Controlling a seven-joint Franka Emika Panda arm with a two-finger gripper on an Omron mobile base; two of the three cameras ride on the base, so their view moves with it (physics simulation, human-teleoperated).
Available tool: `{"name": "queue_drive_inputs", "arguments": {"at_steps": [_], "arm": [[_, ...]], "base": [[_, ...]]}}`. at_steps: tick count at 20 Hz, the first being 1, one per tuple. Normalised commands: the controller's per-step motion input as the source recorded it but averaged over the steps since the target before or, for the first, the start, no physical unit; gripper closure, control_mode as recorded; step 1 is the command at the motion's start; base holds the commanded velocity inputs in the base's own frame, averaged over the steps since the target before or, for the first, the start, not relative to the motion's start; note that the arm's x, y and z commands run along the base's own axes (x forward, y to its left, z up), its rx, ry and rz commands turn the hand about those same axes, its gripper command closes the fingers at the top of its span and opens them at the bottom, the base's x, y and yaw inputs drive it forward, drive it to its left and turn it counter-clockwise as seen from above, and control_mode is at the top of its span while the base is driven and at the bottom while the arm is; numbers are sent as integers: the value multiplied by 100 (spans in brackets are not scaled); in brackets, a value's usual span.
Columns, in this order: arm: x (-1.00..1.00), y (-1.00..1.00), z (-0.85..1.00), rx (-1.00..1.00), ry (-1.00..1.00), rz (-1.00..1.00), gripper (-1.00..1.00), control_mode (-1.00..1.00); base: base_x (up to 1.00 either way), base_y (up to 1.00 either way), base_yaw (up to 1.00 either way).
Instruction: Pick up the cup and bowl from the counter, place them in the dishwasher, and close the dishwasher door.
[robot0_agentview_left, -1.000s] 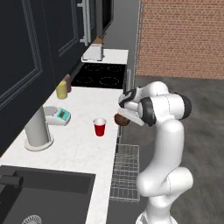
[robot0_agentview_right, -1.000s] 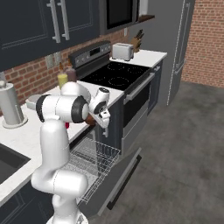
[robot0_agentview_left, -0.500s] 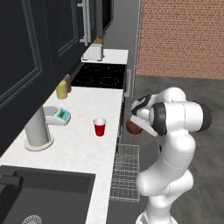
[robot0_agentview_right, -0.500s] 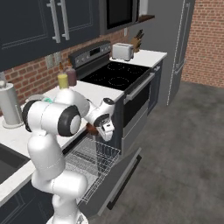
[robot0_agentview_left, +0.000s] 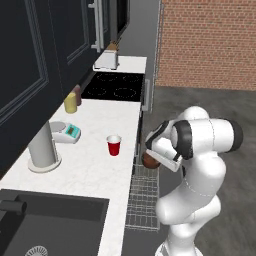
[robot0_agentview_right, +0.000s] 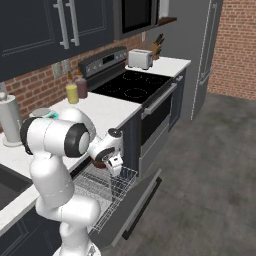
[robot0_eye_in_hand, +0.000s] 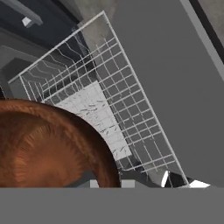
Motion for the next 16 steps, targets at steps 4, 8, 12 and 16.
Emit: {"name": "queue_drive_inputs", "arguments": {"at_steps": [4,8,12,16], "arm": [[7,-4,-56,0,3,7,100,-100],[18,0,-60,0,3,6,100,-100],[30,0,-59,0,5,4,100,-100],[32,0,-55,3,3,2,100,-100]], "base": [[0,0,0],[0,0,0],[0,0,0],[0,0,0]]}}
